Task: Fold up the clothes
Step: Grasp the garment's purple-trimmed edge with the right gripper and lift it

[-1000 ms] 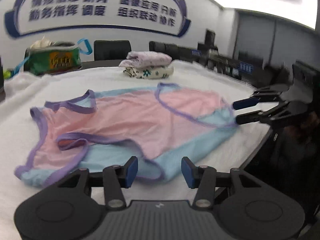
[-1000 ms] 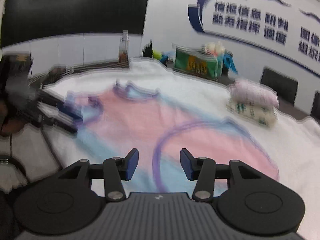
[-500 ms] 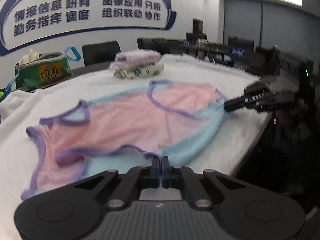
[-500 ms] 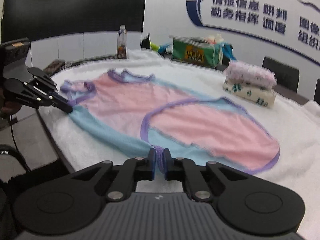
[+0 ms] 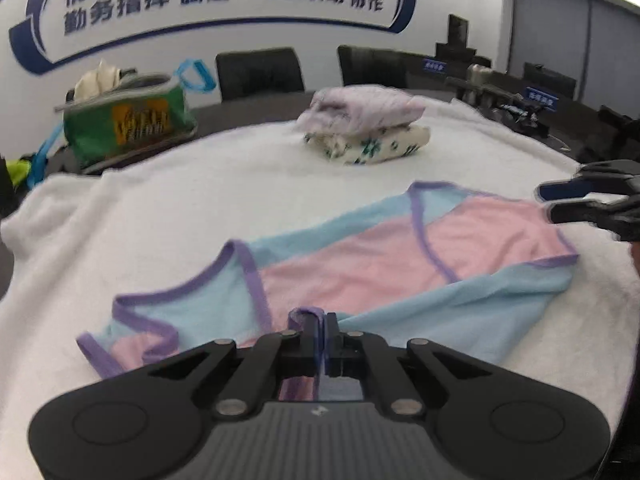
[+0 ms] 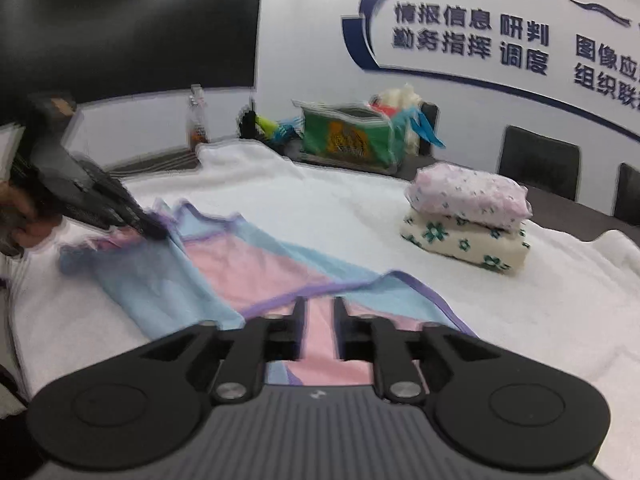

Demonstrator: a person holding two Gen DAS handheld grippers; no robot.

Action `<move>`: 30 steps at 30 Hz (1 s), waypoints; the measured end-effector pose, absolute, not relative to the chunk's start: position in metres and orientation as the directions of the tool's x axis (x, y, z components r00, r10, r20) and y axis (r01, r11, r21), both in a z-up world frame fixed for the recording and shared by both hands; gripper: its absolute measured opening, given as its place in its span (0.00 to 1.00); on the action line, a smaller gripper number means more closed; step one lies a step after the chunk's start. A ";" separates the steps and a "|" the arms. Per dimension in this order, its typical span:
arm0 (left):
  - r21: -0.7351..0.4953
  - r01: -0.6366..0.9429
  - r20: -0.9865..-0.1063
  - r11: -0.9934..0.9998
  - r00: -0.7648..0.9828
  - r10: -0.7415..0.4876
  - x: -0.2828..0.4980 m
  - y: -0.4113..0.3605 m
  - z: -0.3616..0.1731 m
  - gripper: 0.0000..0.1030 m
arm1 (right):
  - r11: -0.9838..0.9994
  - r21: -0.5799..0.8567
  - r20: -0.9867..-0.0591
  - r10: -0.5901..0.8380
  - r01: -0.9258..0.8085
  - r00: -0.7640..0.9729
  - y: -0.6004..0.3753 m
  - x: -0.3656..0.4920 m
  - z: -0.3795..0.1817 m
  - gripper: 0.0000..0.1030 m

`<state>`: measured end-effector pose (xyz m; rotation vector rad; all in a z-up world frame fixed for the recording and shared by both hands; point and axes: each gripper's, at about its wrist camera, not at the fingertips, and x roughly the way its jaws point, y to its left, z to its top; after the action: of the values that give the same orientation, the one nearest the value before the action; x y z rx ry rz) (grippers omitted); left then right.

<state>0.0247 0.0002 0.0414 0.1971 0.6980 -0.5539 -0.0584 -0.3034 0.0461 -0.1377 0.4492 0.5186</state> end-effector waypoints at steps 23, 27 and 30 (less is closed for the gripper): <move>-0.015 0.478 -0.447 0.878 0.782 -0.434 -0.058 0.088 0.066 0.48 | 0.924 -0.091 -0.467 0.291 -0.372 0.835 -0.308 -0.076 0.023 0.50; 0.111 0.549 -0.435 0.828 0.776 -0.457 -0.105 0.131 0.058 0.48 | 0.901 -0.086 -0.428 0.352 -0.426 0.832 -0.303 -0.098 0.042 0.50; 0.166 0.605 -0.488 0.778 0.736 -0.469 -0.118 0.137 0.045 0.48 | 0.846 -0.120 -0.443 0.422 -0.519 0.791 -0.274 -0.102 0.040 0.50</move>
<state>-0.1182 0.1368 0.0450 0.3271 0.4422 -0.6014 -0.1020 -0.2745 0.0402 -0.2421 0.4172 0.5121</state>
